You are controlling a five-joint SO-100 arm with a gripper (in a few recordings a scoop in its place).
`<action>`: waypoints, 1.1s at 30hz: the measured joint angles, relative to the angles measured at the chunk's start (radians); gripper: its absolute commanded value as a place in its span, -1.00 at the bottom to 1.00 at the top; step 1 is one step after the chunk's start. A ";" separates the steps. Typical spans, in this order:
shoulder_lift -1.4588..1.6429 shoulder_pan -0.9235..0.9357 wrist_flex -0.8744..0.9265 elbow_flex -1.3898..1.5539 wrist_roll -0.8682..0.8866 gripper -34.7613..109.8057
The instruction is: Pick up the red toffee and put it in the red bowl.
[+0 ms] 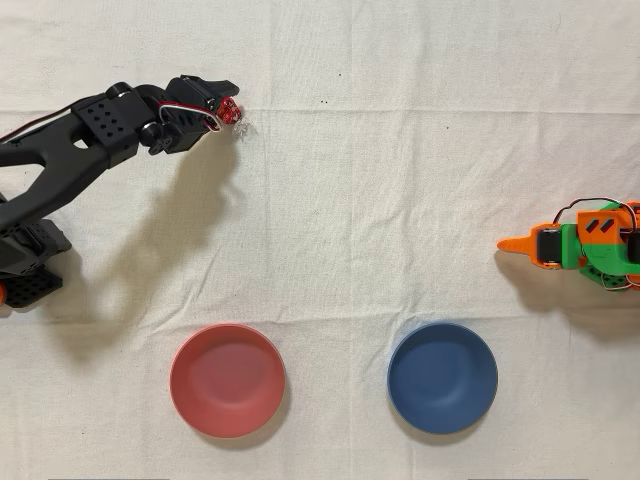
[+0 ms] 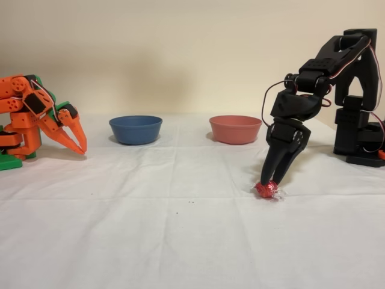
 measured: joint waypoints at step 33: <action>-0.067 0.023 -0.049 -0.021 -0.038 -0.41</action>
